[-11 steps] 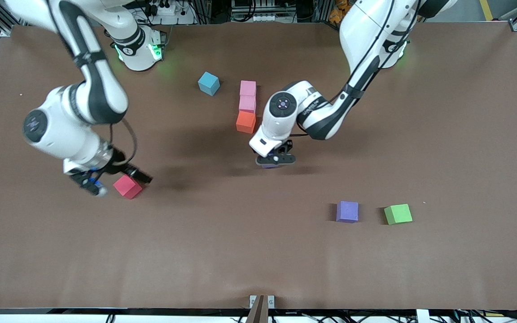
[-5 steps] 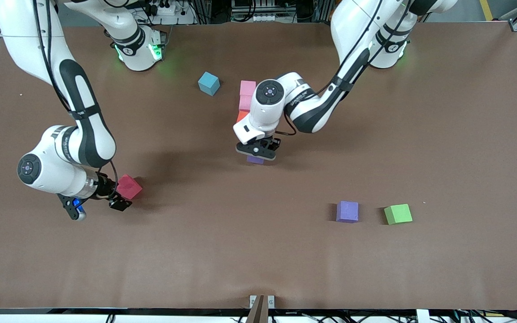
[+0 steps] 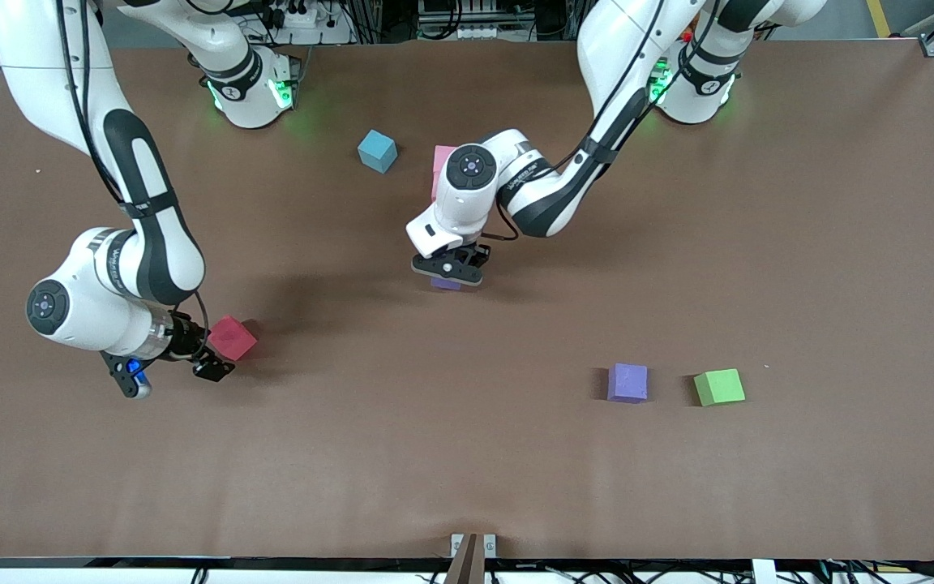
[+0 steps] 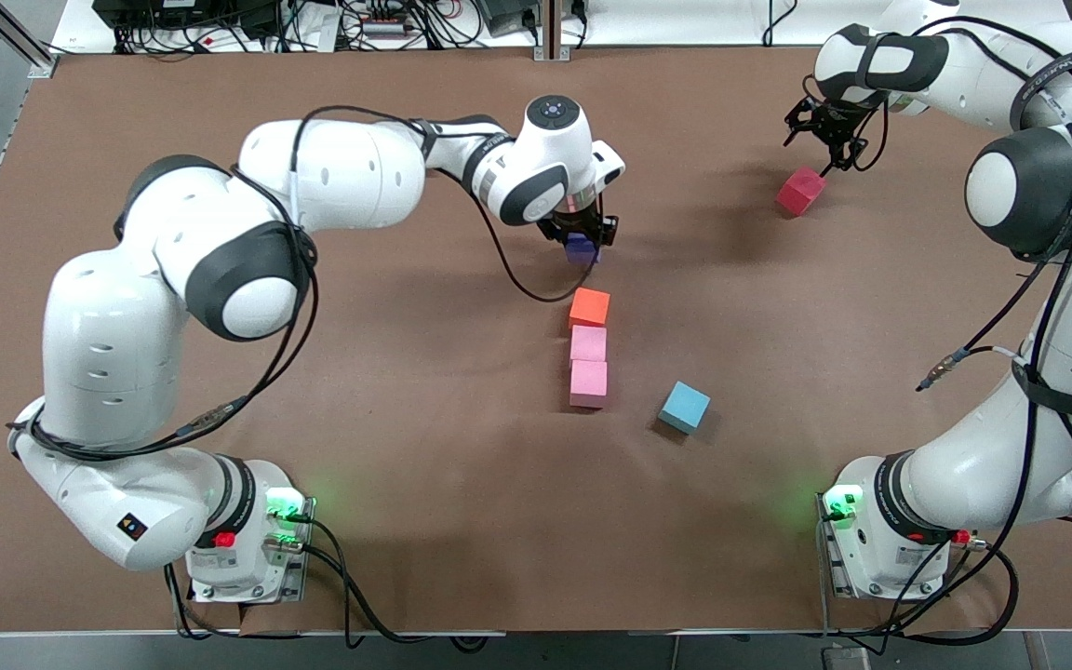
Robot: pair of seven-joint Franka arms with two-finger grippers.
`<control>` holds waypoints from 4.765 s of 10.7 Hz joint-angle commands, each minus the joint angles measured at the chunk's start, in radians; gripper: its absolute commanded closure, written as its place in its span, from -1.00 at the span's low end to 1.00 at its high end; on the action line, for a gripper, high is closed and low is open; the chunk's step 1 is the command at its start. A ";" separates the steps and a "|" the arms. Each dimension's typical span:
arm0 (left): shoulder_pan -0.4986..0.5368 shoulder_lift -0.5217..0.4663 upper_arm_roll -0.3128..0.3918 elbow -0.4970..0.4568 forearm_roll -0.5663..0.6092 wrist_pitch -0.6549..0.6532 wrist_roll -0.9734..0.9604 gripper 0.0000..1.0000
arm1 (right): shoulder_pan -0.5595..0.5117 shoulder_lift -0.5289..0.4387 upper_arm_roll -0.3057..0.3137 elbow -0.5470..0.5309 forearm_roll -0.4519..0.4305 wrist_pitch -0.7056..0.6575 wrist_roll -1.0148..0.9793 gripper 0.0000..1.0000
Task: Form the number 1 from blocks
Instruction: 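Place the purple cube below orange while the right gripper grasps the red cube, then carry the red cube to the line end while the left gripper withdraws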
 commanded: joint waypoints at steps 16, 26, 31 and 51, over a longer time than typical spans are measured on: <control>-0.082 0.049 0.026 0.020 -0.081 -0.061 -0.115 1.00 | -0.004 0.025 0.011 -0.053 -0.012 0.035 -0.191 -0.17; -0.102 0.060 0.026 0.008 0.013 -0.160 -0.110 -0.99 | 0.139 -0.193 0.038 -0.062 -0.132 -0.155 -0.349 -0.17; -0.073 -0.024 0.028 0.022 0.003 -0.165 -0.115 -1.00 | 0.167 -0.204 0.088 -0.079 -0.127 -0.148 -0.348 -0.14; 0.584 -0.614 0.118 0.011 0.036 -0.706 0.494 -1.00 | 0.716 0.017 0.085 -0.060 -0.109 0.220 0.052 -0.16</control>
